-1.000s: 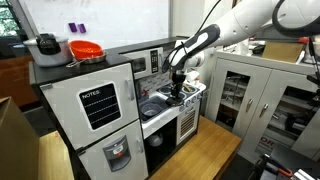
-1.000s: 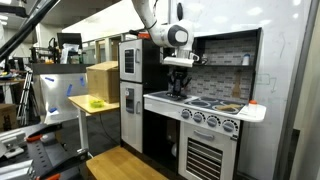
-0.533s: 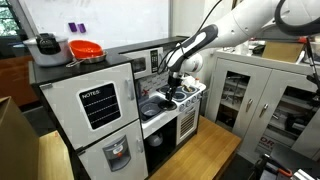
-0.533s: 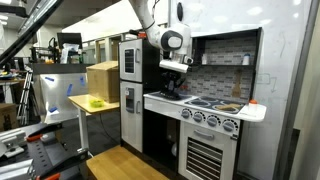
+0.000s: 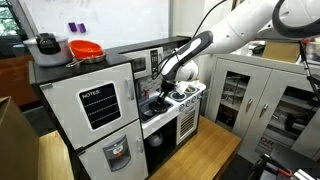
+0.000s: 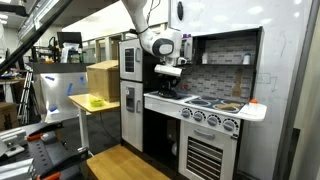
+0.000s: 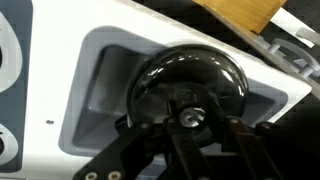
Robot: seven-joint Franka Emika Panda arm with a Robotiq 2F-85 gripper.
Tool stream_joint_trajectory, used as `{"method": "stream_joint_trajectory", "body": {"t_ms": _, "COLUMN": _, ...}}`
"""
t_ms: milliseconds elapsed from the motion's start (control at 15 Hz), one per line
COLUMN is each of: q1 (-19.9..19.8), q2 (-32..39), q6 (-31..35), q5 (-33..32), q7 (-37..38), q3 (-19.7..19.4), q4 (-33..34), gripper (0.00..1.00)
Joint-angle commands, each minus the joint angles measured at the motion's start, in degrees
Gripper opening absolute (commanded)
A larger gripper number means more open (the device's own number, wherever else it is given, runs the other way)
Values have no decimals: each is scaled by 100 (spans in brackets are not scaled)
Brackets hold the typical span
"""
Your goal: Place the lid on the pot
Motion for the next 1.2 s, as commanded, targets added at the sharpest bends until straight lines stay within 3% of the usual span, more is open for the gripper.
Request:
{"method": "stream_joint_trajectory", "body": {"t_ms": 0, "q1": -19, "q2": 32, "q6": 229, "q5": -65, "q7": -7, "q3": 78, "q4": 10, "gripper": 8}}
{"method": "stream_joint_trajectory", "body": {"t_ms": 333, "q1": -129, "q2": 58, "q6": 391, "q5": 25, "q7": -8, "q3": 183, "q4": 188, "gripper": 8}}
{"method": "stream_joint_trajectory", "body": {"t_ms": 1133, "q1": 314, "q2": 795, "q6": 300, "q5": -390, "q7": 447, "q3": 33, "q4": 974, "gripper": 8}}
